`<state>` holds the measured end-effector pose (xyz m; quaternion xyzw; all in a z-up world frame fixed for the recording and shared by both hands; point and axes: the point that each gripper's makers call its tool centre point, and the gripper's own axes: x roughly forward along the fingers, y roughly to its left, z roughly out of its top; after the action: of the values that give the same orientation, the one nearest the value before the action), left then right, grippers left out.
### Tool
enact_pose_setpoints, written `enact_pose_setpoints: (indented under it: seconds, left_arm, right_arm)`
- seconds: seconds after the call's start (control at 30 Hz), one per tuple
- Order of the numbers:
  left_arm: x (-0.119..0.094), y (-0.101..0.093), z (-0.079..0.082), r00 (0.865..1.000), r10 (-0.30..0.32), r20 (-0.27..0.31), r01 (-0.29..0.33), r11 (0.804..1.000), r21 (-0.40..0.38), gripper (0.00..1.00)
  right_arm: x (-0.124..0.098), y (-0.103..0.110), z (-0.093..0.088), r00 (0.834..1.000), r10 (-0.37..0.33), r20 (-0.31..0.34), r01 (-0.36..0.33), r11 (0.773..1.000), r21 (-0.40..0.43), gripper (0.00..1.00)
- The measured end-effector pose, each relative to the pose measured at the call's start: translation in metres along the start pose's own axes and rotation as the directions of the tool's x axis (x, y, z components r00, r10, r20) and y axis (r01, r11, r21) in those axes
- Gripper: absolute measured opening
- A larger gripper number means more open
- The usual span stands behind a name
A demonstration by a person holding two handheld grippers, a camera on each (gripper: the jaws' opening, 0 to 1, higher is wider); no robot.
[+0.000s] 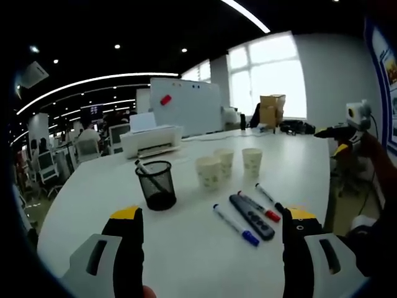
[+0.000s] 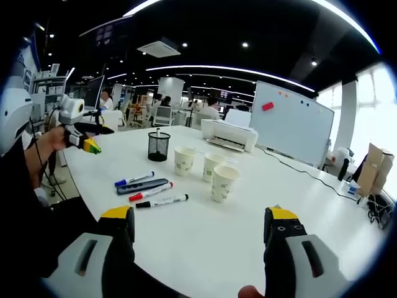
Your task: Place the scattered laser pointers and whiteboard markers into the pen holder and stack the scattered paper cups together
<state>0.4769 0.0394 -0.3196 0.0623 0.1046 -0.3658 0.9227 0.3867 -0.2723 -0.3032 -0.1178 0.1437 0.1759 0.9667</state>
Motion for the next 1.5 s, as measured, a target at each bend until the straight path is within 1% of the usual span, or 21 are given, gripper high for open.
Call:
enact_pose_setpoints:
  seconds: [0.13,0.2,0.33,0.53,0.73,0.8,0.97,1.13,1.3,1.5]
  left_arm:
    - [0.004,-0.004,-0.002,1.000,-0.007,-0.010,0.007,1.000,0.003,0.94]
    - [0.006,-0.010,-0.006,0.999,-0.019,-0.036,0.020,0.999,0.025,0.93]
    - [0.010,-0.012,-0.008,0.999,-0.014,-0.048,0.016,0.999,0.043,0.93]
    - [0.018,-0.016,-0.010,0.998,-0.023,-0.051,0.025,0.999,0.036,0.90]
    - [0.032,-0.015,-0.024,0.996,-0.009,-0.093,0.012,0.999,0.032,0.86]
    - [0.036,-0.018,-0.028,0.994,-0.026,-0.110,0.028,0.999,0.016,0.85]
    - [0.042,-0.025,-0.029,0.993,-0.045,-0.111,0.046,0.999,0.004,0.84]
    - [0.048,-0.025,-0.028,0.993,-0.050,-0.107,0.050,0.999,-0.006,0.80]
    - [0.059,-0.026,-0.029,0.992,-0.057,-0.110,0.056,0.998,-0.008,0.78]
    - [0.068,-0.028,-0.033,0.990,-0.069,-0.120,0.067,0.998,-0.018,0.77]
  right_arm:
    - [-0.001,0.000,0.000,1.000,-0.003,0.000,0.003,1.000,0.000,0.81]
    - [-0.002,-0.001,-0.001,1.000,-0.006,0.001,0.006,1.000,0.003,0.81]
    - [-0.004,-0.003,-0.001,1.000,-0.011,0.002,0.010,1.000,0.005,0.81]
    - [-0.006,-0.003,0.000,1.000,-0.013,0.008,0.013,1.000,0.003,0.81]
    - [-0.009,-0.005,0.000,1.000,-0.020,0.009,0.020,1.000,0.005,0.81]
    - [-0.010,-0.005,-0.001,1.000,-0.022,0.008,0.022,1.000,0.004,0.81]
    - [-0.011,-0.006,-0.002,1.000,-0.028,0.002,0.028,1.000,0.003,0.80]
    - [-0.010,-0.006,-0.001,1.000,-0.028,0.004,0.028,1.000,0.000,0.80]
    - [-0.009,-0.006,-0.001,1.000,-0.026,0.002,0.026,1.000,0.001,0.80]
    - [-0.011,-0.006,-0.002,1.000,-0.030,0.000,0.030,1.000,0.001,0.80]
